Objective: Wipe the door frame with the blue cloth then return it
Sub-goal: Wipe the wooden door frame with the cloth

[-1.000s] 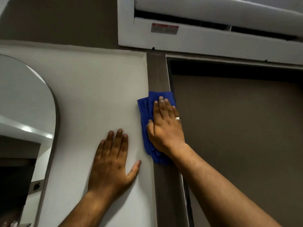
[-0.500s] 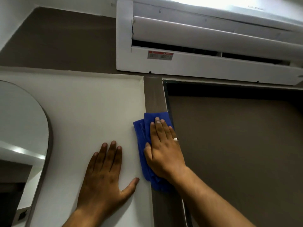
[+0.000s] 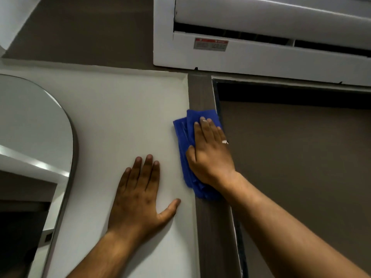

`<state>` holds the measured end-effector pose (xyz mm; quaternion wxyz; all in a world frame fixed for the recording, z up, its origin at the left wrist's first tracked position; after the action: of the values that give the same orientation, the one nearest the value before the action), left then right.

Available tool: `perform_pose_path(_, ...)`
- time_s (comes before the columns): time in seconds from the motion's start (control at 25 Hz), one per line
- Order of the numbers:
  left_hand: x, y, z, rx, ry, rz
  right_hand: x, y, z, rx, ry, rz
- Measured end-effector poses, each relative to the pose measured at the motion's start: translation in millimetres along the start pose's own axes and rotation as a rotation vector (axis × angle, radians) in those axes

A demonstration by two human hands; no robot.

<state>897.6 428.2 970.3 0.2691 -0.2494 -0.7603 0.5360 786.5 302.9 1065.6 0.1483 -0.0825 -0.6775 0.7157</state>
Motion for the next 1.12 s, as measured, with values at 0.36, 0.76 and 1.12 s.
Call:
perform_pose_path(0.36, -1, 0, 0, -0.002, -0.007, 0.017, -2, -54, 1, -0.099, 0.025, -0.008)
perform_pose_path(0.76, -5, 14, 5, 0.024, 0.009, 0.04, -9, 42, -5, -0.051, -0.032, -0.056)
perform_pose_path(1.12, -4, 73, 20, 0.038, 0.05, -0.046, 3, 110, 0, -0.08, 0.062, -0.168)
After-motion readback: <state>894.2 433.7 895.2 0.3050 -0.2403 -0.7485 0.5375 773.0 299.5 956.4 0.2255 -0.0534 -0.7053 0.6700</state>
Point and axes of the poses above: each hand's wrist, its own y-axis away from the middle knuckle, its own x-axis out of the back of the hand, z = x × y, the point moved 5 cm from there along -y, towards the middle knuckle, and after that the axes turned 6 degrees about -x, right-handed, at the moved point
